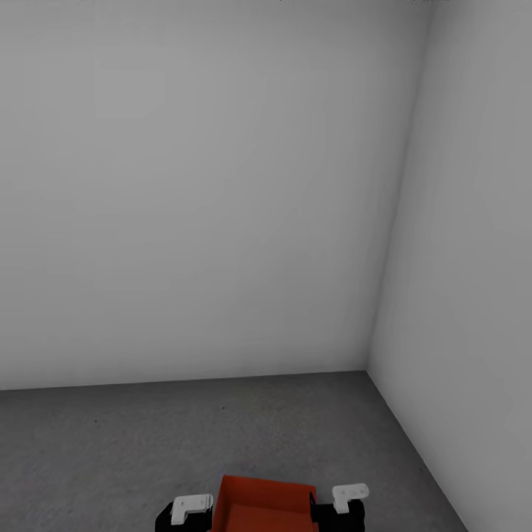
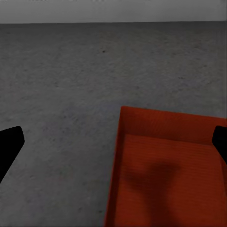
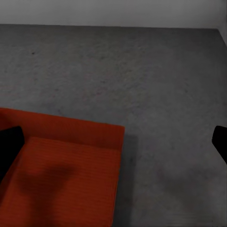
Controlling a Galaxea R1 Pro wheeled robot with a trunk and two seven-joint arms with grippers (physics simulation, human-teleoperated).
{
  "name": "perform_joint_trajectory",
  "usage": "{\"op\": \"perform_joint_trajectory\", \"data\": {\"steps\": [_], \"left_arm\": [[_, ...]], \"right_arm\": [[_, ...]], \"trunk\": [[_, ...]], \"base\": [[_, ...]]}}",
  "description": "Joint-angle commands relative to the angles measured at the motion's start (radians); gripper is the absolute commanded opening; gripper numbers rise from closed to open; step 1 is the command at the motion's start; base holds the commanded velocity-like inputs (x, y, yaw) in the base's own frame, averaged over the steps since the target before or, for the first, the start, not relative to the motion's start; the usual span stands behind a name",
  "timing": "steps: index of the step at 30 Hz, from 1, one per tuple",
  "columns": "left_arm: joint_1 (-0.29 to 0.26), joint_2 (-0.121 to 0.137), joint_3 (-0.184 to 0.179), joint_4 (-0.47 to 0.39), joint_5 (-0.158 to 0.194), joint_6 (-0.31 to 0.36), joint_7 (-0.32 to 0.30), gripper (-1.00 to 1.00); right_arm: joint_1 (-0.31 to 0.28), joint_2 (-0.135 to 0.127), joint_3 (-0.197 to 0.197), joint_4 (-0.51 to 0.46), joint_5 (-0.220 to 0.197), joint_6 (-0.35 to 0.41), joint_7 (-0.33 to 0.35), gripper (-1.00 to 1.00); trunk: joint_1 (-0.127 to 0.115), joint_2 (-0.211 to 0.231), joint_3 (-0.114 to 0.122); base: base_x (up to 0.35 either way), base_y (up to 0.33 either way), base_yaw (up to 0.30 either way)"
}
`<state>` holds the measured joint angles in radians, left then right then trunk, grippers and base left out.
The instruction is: Move the two storage containers from the living room to the garage. In the garage, place one container on the floor and stack the other container on top of it (either order is fine).
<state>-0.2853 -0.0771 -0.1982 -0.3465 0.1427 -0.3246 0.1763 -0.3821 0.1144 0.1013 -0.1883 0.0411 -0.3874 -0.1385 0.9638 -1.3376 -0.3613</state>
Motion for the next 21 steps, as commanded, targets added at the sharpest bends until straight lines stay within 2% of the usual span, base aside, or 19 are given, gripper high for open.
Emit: {"op": "perform_joint_trajectory", "data": {"steps": [1,11,19,21], "left_arm": [[-0.001,0.001,-0.008,0.001,0.010,-0.004,0.006,1.00],[-0.002,0.006,-0.006,0.002,0.012,-0.006,0.014,1.00],[0.000,0.004,-0.006,0.003,0.015,-0.008,0.012,1.00],[0.000,0.005,-0.006,0.003,0.016,-0.008,0.011,1.00]], "right_arm": [[0.000,0.000,0.008,0.001,0.003,-0.001,-0.012,1.00],[0.000,-0.001,0.005,0.001,0.000,-0.008,-0.016,1.00],[0.000,0.000,0.005,0.001,-0.001,-0.010,-0.016,1.00],[0.000,0.001,0.005,0.001,-0.001,-0.010,-0.016,1.00]], "trunk": [[-0.004,0.007,0.002],[-0.042,0.077,0.033],[-0.042,0.077,0.033],[-0.050,0.091,0.040]], "base": [[0.000,0.000,0.000],[0.000,0.000,0.000],[0.000,0.000,0.000],[0.000,0.000,0.000]]}}
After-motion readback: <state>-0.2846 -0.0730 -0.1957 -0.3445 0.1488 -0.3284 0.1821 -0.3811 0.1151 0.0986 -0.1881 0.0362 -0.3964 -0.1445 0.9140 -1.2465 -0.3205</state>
